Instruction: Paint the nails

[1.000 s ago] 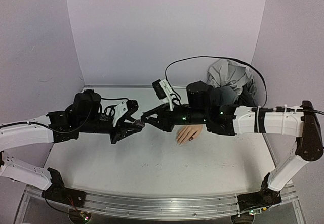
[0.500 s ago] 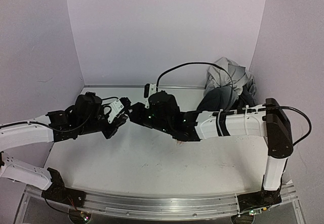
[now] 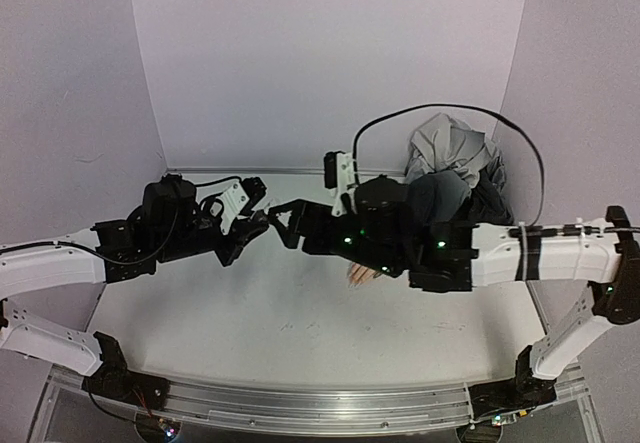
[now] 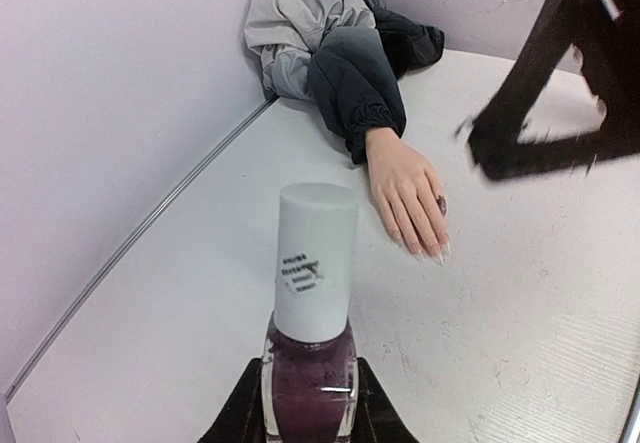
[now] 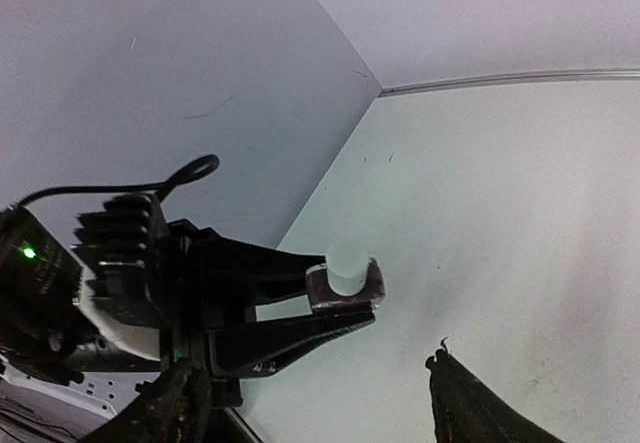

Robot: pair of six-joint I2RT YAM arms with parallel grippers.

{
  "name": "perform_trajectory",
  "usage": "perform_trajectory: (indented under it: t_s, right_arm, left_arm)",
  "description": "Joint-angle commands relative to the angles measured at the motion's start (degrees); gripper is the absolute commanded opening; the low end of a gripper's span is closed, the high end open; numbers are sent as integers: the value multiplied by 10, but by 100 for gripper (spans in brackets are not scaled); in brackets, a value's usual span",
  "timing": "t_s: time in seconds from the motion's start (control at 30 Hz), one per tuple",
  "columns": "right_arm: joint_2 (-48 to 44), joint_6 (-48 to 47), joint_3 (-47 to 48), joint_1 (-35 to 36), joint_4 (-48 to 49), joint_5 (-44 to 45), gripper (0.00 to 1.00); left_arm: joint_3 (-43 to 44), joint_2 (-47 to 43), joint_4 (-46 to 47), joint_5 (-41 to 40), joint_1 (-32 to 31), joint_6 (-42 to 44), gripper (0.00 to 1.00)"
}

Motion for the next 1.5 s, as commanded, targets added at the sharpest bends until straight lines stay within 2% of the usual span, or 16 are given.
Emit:
perform_trajectory:
  t_s: [0.0,0.1,0.2,0.3,0.4,0.53,0.67,0.8,0.87,1.17,1.27,1.33,1.4,1.47]
  right_arm:
    - [-114,-88,-68,-27,-15,48,88]
    - [-160,-145,-120,-60,-11,-13,96]
    - [-189,-222,-147,-72,5,-123,97]
    - [-192,-281,-161,-72,38,-255,96]
    - [-175,-306,-148,-72,47,-326,89]
    - [-162,-302,-130,-76,58,-325,66]
    - [-137,-297,-104,-85,56,-371,61]
    - [-119,-299,-88,-91,55,-404,51]
    - [-108,-300,-79,-92,55,-414,41]
    - [-77,-299,-63,-94,55,-446,10]
    - [-58,-289,-61,-93,59,-459,2]
    - [-44,-275,-66,-93,71,-447,0]
    - [-24,-253,-63,-91,76,-421,0]
    - [7,-214,-55,-88,76,-352,0]
  left_arm:
    - [32,-5,57,53,-1,-7,0]
    - [34,1,54,138,-1,-11,0]
    - [37,8,53,270,-1,-18,0]
    - [44,20,53,343,-1,-28,0]
    - [45,27,53,368,-1,-30,0]
    - [45,33,52,393,-1,-28,0]
    - [47,37,50,403,-1,-29,0]
    - [47,36,49,407,-1,-27,0]
    - [47,36,47,408,-1,-26,0]
    - [48,29,44,391,-1,-24,0]
    - [46,22,44,339,-1,-26,0]
    - [45,16,44,288,-1,-25,0]
    - [44,9,45,216,-1,-27,0]
    - [44,7,45,133,-1,-26,0]
